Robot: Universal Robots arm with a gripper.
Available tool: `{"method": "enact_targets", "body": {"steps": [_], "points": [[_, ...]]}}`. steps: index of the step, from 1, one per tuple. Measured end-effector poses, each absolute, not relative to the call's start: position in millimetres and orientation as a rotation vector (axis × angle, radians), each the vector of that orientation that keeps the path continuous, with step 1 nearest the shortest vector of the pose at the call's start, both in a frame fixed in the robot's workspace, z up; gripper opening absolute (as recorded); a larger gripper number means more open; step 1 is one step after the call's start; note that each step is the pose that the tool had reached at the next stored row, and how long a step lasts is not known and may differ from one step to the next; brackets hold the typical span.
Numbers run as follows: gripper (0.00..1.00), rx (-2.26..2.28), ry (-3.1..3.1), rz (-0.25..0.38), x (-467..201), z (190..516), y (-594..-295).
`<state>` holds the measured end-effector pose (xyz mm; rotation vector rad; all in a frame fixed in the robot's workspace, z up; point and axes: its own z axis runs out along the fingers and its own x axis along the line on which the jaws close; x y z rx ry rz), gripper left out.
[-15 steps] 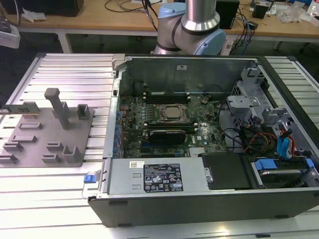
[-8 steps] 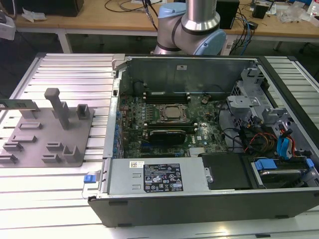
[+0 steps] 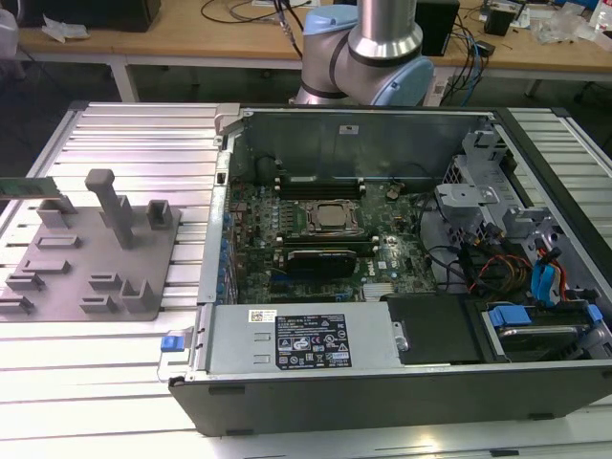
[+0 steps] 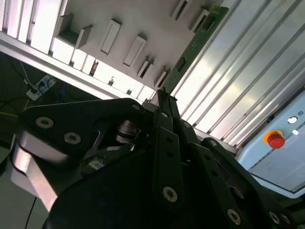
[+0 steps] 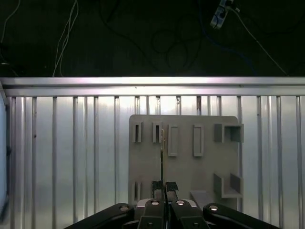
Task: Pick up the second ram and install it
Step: 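Pick up the second ram and move it above second insertion slot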
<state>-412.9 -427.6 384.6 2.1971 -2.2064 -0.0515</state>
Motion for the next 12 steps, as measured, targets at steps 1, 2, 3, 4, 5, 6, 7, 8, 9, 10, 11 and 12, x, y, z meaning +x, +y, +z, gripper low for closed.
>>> {"method": "enact_targets", "body": {"steps": [1,2,3,4,5,6,7,8,9,10,11,12], "points": [[0.09,2.197,-2.206,-0.052,-413,386,-428],[0.09,2.197,-2.206,-0.052,-413,388,-428],[0.09,2.197,-2.206,-0.052,-413,390,-428],[0.09,2.197,-2.206,-0.052,-413,391,-428],[0.09,2.197,-2.206,-0.052,-413,394,-428],[0.09,2.197,-2.206,-0.052,-413,396,-428],[0.09,2.197,-2.206,-0.052,-413,399,-428],[0.09,2.197,-2.206,-0.052,-413,402,-428],[0.09,2.197,-2.206,-0.052,-413,404,-428],[0.09,2.197,-2.206,-0.052,-413,407,-428],[0.09,2.197,-2.206,-0.052,-413,410,-428],[0.09,2.197,-2.206,-0.052,-413,413,-428]]}}
